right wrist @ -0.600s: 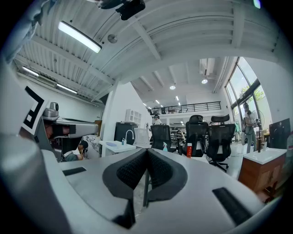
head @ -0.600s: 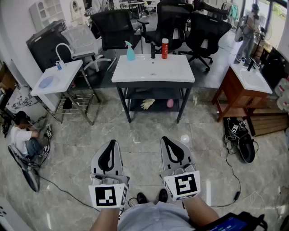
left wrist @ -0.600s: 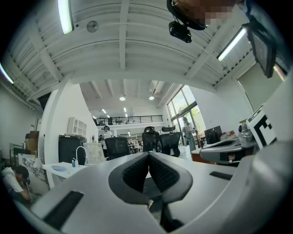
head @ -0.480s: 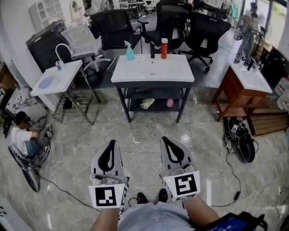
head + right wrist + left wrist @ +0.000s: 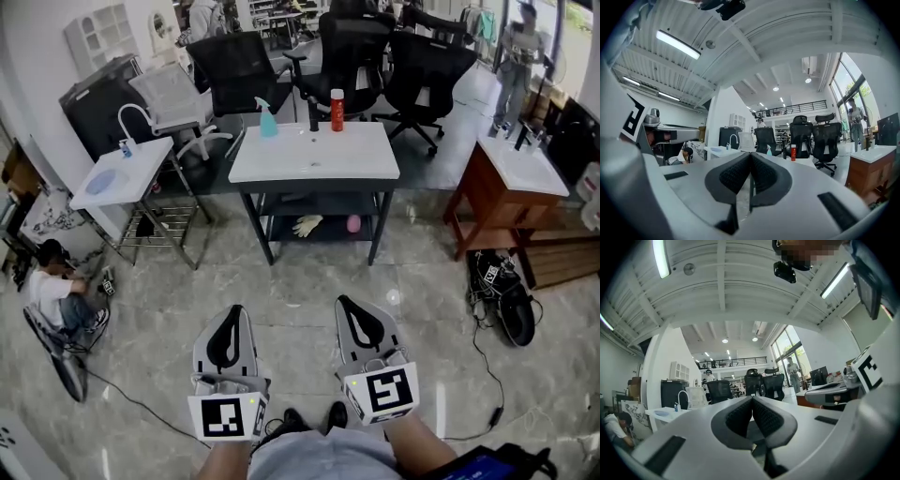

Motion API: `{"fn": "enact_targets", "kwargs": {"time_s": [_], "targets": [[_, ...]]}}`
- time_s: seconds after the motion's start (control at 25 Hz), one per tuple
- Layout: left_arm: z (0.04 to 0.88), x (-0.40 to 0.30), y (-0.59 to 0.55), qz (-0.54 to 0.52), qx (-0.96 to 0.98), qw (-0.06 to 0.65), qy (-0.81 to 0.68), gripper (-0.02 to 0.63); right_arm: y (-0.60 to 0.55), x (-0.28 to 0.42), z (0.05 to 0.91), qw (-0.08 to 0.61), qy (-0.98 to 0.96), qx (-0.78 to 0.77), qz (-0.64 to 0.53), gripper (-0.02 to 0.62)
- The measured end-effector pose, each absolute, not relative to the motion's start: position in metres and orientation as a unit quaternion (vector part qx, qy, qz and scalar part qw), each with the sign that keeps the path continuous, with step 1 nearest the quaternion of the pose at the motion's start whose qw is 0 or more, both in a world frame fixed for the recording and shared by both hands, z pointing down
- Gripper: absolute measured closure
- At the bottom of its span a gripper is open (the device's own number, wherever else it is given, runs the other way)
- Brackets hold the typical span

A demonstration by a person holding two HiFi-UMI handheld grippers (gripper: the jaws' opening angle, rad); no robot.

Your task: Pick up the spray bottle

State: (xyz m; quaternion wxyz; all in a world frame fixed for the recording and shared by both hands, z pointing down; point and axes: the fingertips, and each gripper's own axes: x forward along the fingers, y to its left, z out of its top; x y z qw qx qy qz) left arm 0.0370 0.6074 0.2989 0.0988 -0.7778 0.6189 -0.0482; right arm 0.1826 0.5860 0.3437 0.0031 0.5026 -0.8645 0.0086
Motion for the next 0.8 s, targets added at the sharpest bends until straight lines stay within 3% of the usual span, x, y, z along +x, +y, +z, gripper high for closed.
{"fn": "enact_targets", "kwargs": {"time_s": [0.36,0.8], "targets": [[0.326,0.034,0.59,-0.067,-0.765,0.078,0.636,0.591,0.557,0.196,0.378,0.019,-0.86,0.51,0.033,0.565],[0.357,-0.019,0.483,-0.066,-0.763,0.053,0.641,0.591,0.451,0.148,0.407,0.047,-0.861,0.504,0.043,0.565]]}}
